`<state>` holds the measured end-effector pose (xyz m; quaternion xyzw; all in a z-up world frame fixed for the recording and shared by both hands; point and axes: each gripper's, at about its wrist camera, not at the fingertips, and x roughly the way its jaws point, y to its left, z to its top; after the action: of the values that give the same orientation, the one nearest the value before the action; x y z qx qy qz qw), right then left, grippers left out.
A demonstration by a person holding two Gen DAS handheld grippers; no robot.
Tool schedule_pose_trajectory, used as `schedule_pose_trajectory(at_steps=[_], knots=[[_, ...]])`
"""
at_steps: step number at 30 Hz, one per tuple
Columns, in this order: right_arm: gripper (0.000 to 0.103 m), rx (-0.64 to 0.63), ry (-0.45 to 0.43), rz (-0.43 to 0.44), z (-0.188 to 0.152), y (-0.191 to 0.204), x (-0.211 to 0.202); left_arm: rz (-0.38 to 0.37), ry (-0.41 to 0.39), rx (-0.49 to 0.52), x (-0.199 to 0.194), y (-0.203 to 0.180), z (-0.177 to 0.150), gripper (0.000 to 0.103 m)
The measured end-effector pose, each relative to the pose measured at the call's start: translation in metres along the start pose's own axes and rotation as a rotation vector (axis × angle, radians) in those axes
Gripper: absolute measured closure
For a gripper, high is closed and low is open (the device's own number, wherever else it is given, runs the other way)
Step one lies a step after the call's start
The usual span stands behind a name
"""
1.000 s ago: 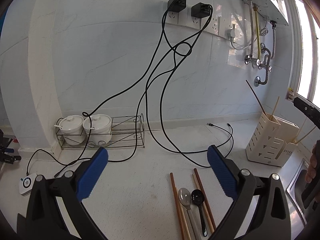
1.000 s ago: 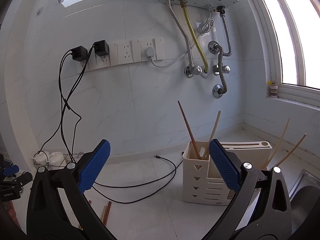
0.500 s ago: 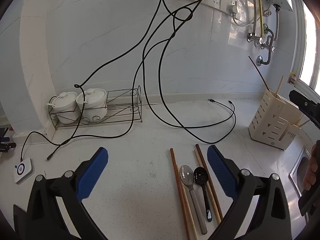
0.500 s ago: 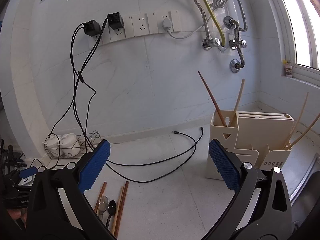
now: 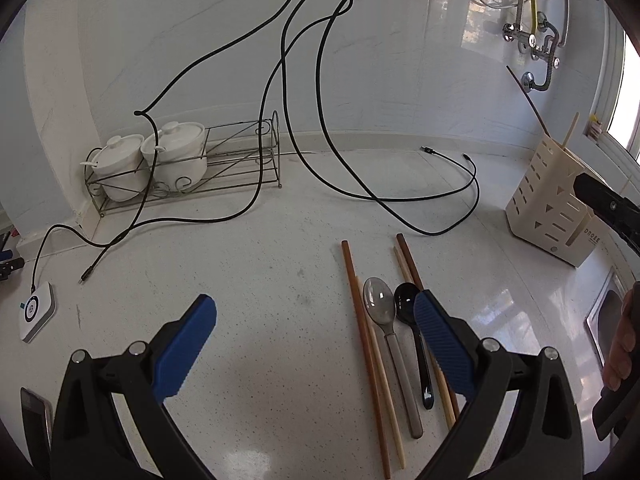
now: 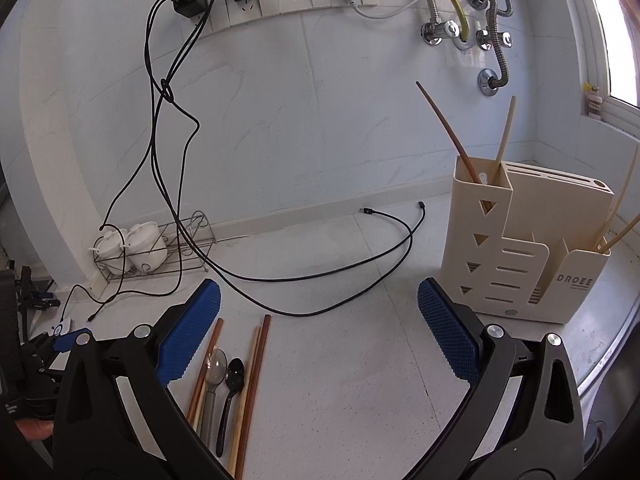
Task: Organize utensils
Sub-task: 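Lower both open tools over the remaining chopsticks in the row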
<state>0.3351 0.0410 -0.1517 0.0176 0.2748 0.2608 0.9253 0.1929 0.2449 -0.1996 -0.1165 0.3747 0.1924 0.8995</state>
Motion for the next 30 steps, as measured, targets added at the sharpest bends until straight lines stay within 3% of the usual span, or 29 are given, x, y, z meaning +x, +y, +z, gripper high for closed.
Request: schedule_pose_trajectory(at_steps=[18,23,30], knots=[[0.008,-0.008,0.064,0.001,-0.007,0.003,0.011,0.030,0.080,0.067,0.019,-0.013,-0.006,0.005],[0.008,-0.028,0.142,0.003,-0.012,0.006,0.022,0.058,0.133,0.079,0.031,-0.015,-0.010,0.005],[0.008,-0.030,0.325,0.029,-0.024,0.008,0.051,0.087,0.185,0.065,0.042,-0.013,-0.013,0.005]])
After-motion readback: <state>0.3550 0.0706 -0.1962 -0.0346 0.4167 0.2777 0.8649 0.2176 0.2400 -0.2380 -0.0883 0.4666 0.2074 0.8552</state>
